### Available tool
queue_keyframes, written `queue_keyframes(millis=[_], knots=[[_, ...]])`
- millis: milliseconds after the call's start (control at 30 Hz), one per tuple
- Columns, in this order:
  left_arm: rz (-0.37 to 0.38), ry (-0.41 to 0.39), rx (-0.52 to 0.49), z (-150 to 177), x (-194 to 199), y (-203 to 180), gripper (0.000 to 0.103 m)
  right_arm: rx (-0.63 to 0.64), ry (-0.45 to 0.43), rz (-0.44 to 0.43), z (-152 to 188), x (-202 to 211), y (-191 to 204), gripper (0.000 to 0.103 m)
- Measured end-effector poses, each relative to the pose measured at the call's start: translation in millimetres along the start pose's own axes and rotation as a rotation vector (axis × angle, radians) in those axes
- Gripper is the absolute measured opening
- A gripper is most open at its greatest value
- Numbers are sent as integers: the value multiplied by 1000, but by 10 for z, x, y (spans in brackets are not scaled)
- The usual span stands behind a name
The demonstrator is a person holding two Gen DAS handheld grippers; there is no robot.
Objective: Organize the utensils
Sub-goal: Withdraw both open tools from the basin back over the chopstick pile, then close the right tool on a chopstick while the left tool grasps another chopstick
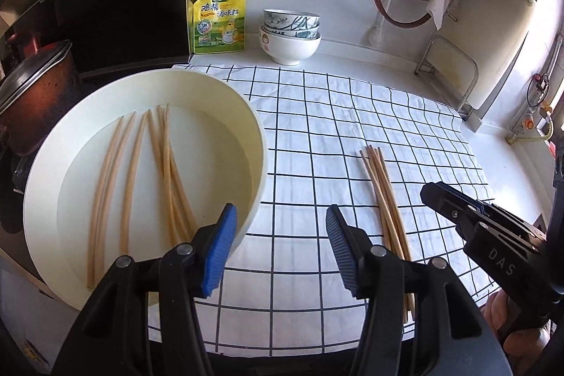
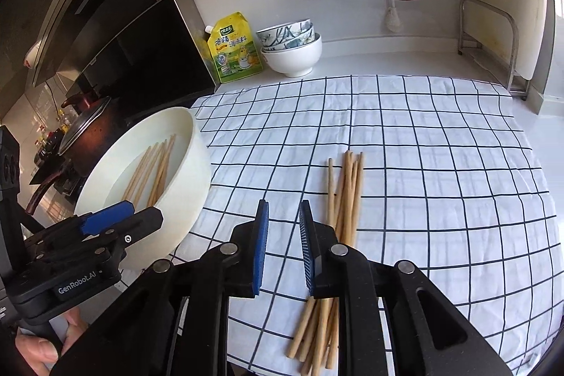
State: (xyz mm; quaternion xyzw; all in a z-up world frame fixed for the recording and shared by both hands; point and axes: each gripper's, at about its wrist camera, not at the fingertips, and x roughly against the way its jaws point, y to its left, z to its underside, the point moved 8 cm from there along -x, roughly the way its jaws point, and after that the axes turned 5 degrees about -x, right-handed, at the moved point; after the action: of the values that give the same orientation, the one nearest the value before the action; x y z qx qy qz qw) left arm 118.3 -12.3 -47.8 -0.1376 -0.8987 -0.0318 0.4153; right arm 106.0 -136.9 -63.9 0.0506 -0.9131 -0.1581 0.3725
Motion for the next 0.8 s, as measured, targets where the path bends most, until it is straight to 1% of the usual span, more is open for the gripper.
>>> queue_keyframes(millis=[333,800], knots=[[29,14,-30,-14,-88,-262,52,-33,20,38,60,1,-311,18],[39,37,-49,36,-206,-430,53,-59,36,55,145,0,-514,18]])
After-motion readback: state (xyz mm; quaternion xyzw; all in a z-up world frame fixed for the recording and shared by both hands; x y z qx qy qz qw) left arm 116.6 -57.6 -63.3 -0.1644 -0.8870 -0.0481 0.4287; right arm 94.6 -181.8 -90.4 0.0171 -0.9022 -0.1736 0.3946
